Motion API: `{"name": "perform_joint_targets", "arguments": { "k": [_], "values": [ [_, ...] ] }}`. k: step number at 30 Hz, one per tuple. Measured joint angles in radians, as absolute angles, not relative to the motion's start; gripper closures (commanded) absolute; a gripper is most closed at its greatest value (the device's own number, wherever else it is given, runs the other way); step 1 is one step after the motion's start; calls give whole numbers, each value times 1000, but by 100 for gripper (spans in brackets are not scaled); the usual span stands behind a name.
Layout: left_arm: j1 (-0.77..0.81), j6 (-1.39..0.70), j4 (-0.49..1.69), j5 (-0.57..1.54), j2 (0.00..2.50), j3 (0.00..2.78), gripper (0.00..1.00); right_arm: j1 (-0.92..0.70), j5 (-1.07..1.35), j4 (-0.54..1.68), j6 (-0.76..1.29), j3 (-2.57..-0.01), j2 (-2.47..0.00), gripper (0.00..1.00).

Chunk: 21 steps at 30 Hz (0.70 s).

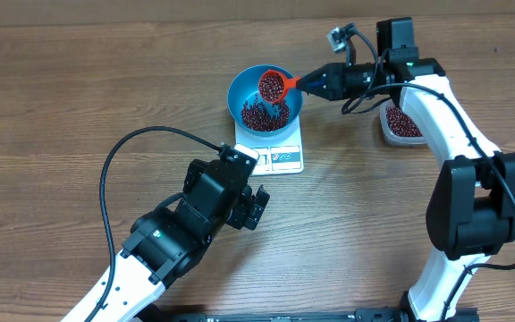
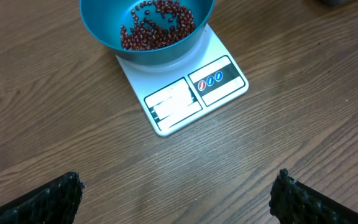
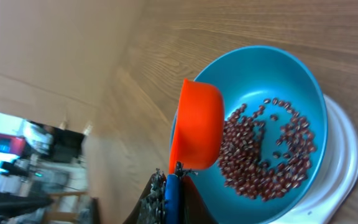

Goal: Scoop item into bowl and weigh 150g on scale
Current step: 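Carry the scoop left and tilt it over the teal bowl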

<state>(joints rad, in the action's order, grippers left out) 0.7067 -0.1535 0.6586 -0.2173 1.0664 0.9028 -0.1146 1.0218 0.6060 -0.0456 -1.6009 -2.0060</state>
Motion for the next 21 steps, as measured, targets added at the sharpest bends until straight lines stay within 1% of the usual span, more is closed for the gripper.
{"name": "perform_joint_targets", "arguments": {
  "k": [8, 21],
  "values": [
    [707, -154, 659, -217, 1066, 903, 1, -120, 963, 605, -232, -1601, -2006, 96],
    [707, -154, 659, -217, 1066, 903, 0, -119, 953, 581, -561, -1601, -2006, 96]
  ]
}}
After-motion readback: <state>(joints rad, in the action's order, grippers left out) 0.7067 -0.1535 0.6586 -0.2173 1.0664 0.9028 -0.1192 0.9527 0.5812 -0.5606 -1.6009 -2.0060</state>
